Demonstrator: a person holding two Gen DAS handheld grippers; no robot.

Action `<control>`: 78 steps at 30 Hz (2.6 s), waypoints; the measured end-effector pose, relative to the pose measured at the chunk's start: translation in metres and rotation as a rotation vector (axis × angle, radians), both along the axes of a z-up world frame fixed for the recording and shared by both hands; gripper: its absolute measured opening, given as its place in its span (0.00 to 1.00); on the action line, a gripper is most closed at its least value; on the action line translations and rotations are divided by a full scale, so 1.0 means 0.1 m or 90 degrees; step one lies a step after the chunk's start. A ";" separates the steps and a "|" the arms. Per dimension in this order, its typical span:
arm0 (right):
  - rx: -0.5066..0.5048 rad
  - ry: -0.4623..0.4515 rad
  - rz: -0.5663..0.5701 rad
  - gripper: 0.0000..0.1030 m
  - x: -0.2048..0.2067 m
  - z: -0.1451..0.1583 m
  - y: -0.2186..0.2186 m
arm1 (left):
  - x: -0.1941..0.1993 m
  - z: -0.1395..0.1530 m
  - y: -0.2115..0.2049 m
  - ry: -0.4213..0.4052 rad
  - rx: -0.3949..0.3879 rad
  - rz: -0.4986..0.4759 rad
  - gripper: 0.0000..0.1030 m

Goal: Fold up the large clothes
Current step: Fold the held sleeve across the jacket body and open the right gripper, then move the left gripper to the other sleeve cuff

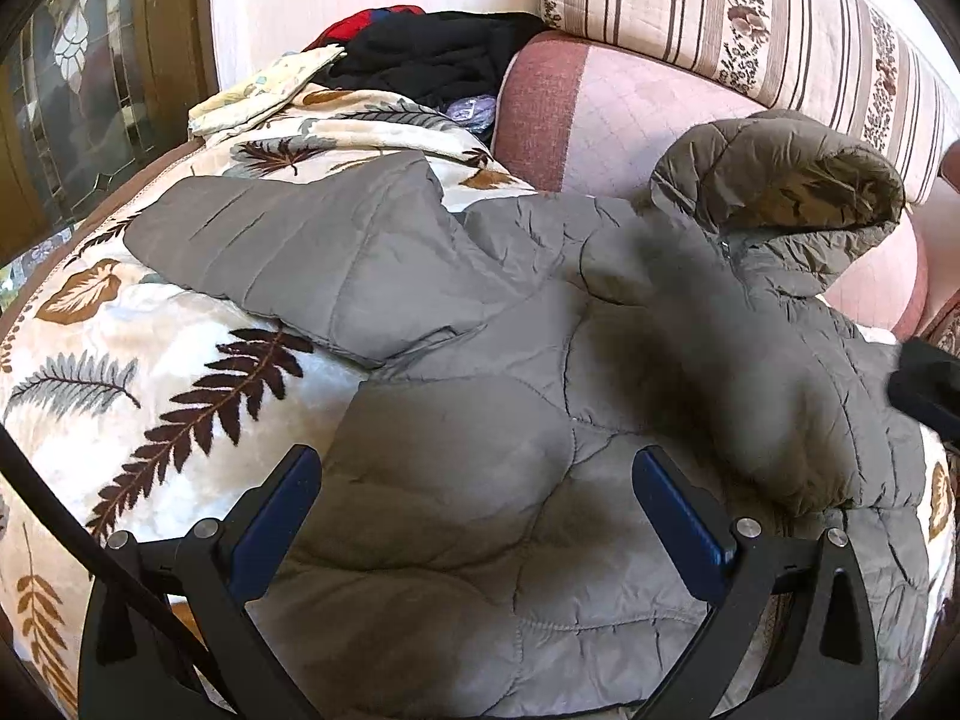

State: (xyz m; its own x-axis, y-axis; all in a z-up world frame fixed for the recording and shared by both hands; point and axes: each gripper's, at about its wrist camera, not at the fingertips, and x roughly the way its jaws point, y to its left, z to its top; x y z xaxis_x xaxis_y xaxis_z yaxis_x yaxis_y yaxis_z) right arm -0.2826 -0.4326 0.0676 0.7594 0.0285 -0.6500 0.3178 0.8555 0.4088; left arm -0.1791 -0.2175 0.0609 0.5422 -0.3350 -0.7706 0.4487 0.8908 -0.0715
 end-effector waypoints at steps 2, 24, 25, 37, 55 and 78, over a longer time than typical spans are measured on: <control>-0.037 0.004 -0.020 0.46 -0.16 0.05 -0.11 | -0.02 -0.01 -0.03 -0.003 0.003 -0.004 1.00; -0.170 0.246 -0.247 0.48 -0.70 -0.74 -1.17 | 0.30 -0.33 -0.39 0.043 0.066 -0.045 1.00; -0.167 0.231 -0.249 0.48 -0.77 -0.65 -1.12 | 0.27 -0.28 -0.37 0.040 0.057 -0.047 1.00; -0.105 0.124 -0.264 0.53 -1.47 -0.49 -0.22 | -0.03 -0.14 -0.32 0.002 0.053 -0.070 1.00; -0.207 0.205 -0.203 0.47 -1.09 -0.99 -0.02 | -0.03 -0.47 -0.46 -0.021 0.112 -0.067 1.00; -0.220 0.211 -0.186 0.63 -1.05 -1.01 0.02 | 0.65 0.10 0.47 -0.070 -0.014 0.069 1.00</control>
State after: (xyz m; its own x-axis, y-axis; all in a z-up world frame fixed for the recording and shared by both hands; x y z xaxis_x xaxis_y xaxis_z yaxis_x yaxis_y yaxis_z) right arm -0.3878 -0.4308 -0.0334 0.4570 -0.4090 -0.7899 0.6255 0.7791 -0.0415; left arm -0.1136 -0.1703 0.0712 0.6565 -0.2865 -0.6978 0.3567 0.9330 -0.0475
